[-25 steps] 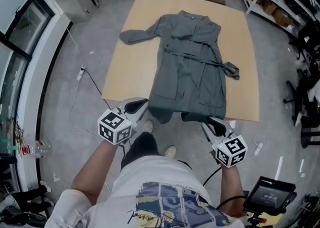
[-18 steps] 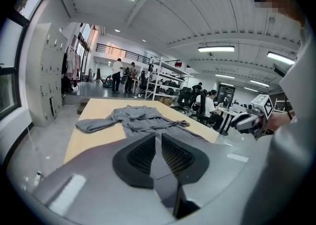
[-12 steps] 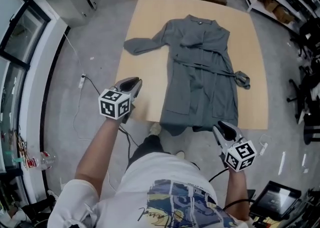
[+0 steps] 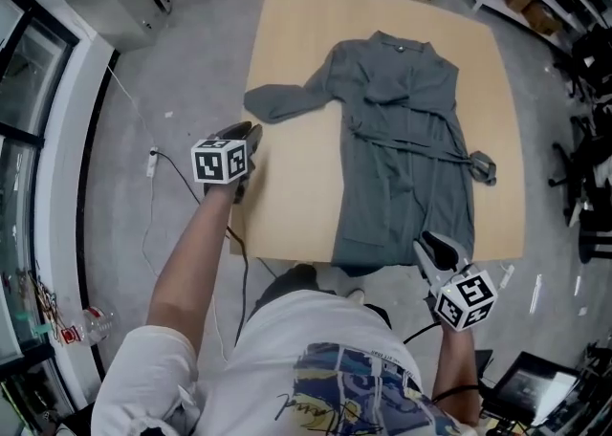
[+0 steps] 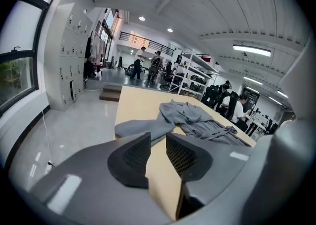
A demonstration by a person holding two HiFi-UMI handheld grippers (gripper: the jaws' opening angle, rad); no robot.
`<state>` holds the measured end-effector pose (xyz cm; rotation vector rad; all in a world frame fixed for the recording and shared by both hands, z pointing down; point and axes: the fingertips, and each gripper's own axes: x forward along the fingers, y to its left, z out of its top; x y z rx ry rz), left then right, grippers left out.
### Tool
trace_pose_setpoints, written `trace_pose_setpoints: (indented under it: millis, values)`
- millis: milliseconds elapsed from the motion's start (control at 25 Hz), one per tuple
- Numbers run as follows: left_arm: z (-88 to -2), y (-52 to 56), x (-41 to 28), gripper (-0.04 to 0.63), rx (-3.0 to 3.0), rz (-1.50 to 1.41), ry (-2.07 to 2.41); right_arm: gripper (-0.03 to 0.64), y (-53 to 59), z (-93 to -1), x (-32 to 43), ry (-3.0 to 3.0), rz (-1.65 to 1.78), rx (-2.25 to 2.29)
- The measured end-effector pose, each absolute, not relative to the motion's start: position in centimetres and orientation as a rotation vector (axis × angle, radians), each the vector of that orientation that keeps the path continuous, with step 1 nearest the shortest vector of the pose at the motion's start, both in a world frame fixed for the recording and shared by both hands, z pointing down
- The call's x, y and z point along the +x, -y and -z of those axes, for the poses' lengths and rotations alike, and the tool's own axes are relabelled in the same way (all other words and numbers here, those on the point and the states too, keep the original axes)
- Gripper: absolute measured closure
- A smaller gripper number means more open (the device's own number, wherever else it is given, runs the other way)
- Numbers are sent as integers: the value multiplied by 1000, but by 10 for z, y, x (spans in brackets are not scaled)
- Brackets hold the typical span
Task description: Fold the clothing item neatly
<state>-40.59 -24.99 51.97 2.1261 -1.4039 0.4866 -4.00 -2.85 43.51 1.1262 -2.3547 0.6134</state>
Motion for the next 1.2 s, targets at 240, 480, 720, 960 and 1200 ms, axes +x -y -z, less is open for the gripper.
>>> trace_pose_setpoints:
  millis: [240, 480, 720, 960, 1200]
  values:
    - [-564, 290, -422, 470, 2040, -491, 1355, 518, 38, -438, -57, 2302, -649, 1151]
    - [-602, 318, -431, 439, 1918, -392, 1307, 518, 35, -442, -55, 2237, -690, 1193]
    - [-622, 341, -441, 412, 1809, -323, 1318, 518, 32, -444, -50, 2197, -712, 1242]
    - [-635, 349, -453, 371, 1706, -403, 1420, 518, 28, -448, -52, 2181, -739, 1256]
    - [-645, 353, -460, 350, 1650, -440, 1468, 518, 28, -448, -49, 2170, -750, 1277]
